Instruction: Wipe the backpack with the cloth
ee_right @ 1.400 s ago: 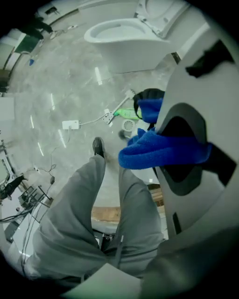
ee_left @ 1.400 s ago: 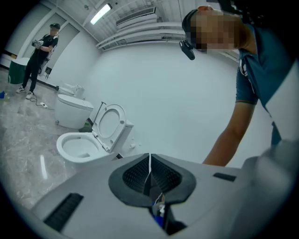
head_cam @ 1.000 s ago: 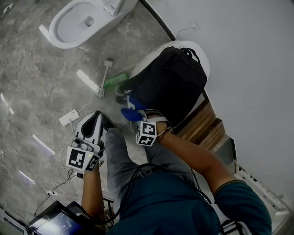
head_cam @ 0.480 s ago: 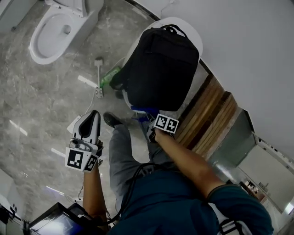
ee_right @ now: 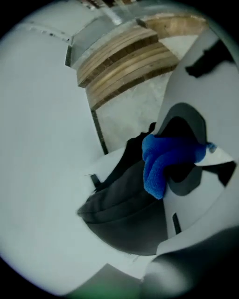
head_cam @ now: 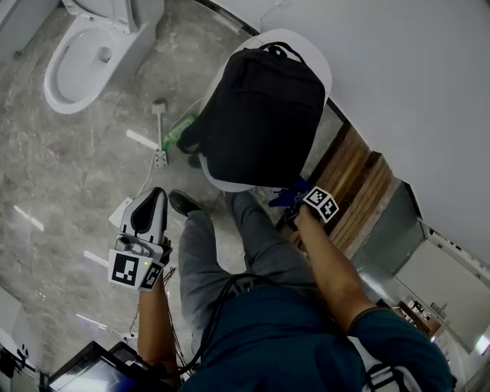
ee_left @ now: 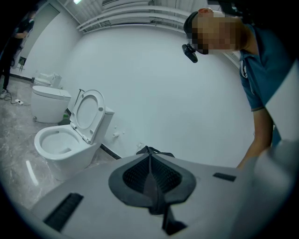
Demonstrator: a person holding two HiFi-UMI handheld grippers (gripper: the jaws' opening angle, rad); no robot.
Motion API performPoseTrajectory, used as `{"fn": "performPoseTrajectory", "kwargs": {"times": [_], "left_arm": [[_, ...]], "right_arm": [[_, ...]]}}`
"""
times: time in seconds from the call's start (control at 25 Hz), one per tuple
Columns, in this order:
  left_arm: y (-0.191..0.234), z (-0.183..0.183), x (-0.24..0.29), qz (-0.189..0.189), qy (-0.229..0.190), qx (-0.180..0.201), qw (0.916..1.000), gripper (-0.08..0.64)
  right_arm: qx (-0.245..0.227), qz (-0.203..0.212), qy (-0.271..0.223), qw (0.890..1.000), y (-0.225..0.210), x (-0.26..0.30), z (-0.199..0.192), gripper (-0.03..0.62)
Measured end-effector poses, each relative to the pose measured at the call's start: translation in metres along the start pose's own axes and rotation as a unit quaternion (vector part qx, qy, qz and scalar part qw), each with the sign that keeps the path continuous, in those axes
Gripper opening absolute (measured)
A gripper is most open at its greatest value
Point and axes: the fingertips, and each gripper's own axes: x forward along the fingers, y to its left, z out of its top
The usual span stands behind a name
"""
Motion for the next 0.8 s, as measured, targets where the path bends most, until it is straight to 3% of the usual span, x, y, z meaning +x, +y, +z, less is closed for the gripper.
{"fn": "performPoseTrajectory", "kwargs": {"times": [0.04,0.08,0.16,0.28,0.36,0.44,0.48,0.56,0.6,0.72,0.76,0.8], "left_arm": [[0.003,-0.001,-0.002,0.005,0.000,-0.002,1.0000,0.017],[0.006,-0.002,-0.005,0.011,0.000,-0.003,0.9999,0.017],[0.013,-0.004,-0.009,0.021,0.002,-0.005,0.9998,0.017],[0.016,0.000,-0.007,0.030,-0.003,-0.005,0.9995,0.017],[0.013,0.007,-0.002,0.031,-0.013,-0.004,0.9994,0.017],[0.010,0.010,0.002,0.031,-0.020,-0.004,0.9993,0.017],[0.009,0.010,0.004,0.032,-0.022,-0.005,0.9993,0.017],[0.006,0.008,0.008,0.033,-0.021,-0.010,0.9992,0.017],[0.004,0.008,0.010,0.033,-0.022,-0.011,0.9992,0.017],[0.001,0.009,0.016,0.034,-0.023,-0.013,0.9991,0.017],[0.000,0.009,0.017,0.035,-0.023,-0.013,0.9990,0.017],[0.001,0.009,0.017,0.036,-0.023,-0.013,0.9990,0.017]], "right_arm": [[-0.019,0.024,-0.028,0.999,0.016,-0.007,0.025,0.057],[-0.068,0.052,-0.048,0.995,0.041,-0.012,0.051,0.057],[-0.168,0.104,-0.075,0.977,0.097,-0.016,0.103,0.055],[-0.160,0.174,-0.124,0.964,0.164,-0.011,0.195,0.057],[-0.212,0.172,-0.129,0.953,0.204,0.003,0.247,0.057],[-0.328,0.110,-0.097,0.933,0.236,0.021,0.268,0.057],[-0.386,0.075,-0.083,0.916,0.248,0.025,0.268,0.055],[-0.490,0.040,-0.083,0.867,0.273,0.023,0.257,0.055],[-0.542,0.043,-0.087,0.835,0.284,0.019,0.241,0.055],[-0.688,0.073,-0.094,0.716,0.315,0.001,0.155,0.055],[-0.720,0.081,-0.106,0.681,0.328,-0.007,0.126,0.055],[-0.743,0.091,-0.116,0.653,0.342,-0.016,0.102,0.055]]}}
